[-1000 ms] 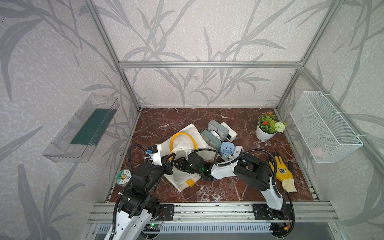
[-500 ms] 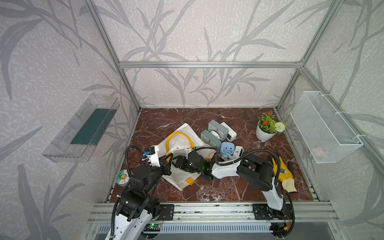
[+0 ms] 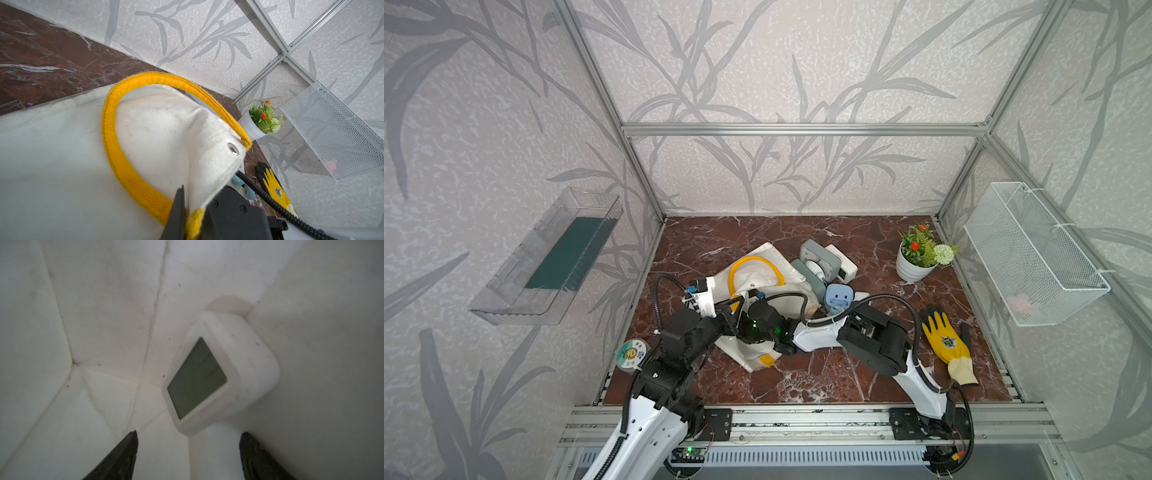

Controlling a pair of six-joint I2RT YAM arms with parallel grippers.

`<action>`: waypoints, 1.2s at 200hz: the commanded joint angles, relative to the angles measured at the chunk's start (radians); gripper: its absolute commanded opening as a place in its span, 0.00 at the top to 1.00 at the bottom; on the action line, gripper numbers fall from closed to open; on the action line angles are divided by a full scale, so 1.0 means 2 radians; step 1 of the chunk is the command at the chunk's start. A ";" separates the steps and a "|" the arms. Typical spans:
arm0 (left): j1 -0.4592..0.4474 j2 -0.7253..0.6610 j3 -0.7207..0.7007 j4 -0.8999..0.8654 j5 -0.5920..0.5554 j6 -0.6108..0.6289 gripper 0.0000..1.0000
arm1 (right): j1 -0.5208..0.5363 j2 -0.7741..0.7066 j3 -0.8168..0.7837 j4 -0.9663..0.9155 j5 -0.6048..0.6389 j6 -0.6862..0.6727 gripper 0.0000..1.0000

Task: Take the alarm clock out of the canvas bag
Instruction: Pick up the alarm from the canvas bag.

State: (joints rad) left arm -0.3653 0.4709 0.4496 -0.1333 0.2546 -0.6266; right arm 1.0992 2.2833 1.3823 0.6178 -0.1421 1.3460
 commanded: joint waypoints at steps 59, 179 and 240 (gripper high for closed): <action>-0.007 0.004 -0.016 0.095 0.090 -0.060 1.00 | -0.012 0.059 0.155 -0.209 -0.015 -0.032 0.01; -0.017 -0.029 -0.052 0.158 0.110 -0.095 1.00 | -0.030 0.134 0.301 -0.373 0.013 -0.043 0.52; -0.016 -0.102 -0.038 0.034 0.037 -0.055 1.00 | -0.031 0.100 0.249 -0.341 0.024 -0.049 0.72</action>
State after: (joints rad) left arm -0.3584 0.3180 0.3450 0.0456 0.2253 -0.7437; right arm 1.0527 2.4992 1.9366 -0.0067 -0.1474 1.2659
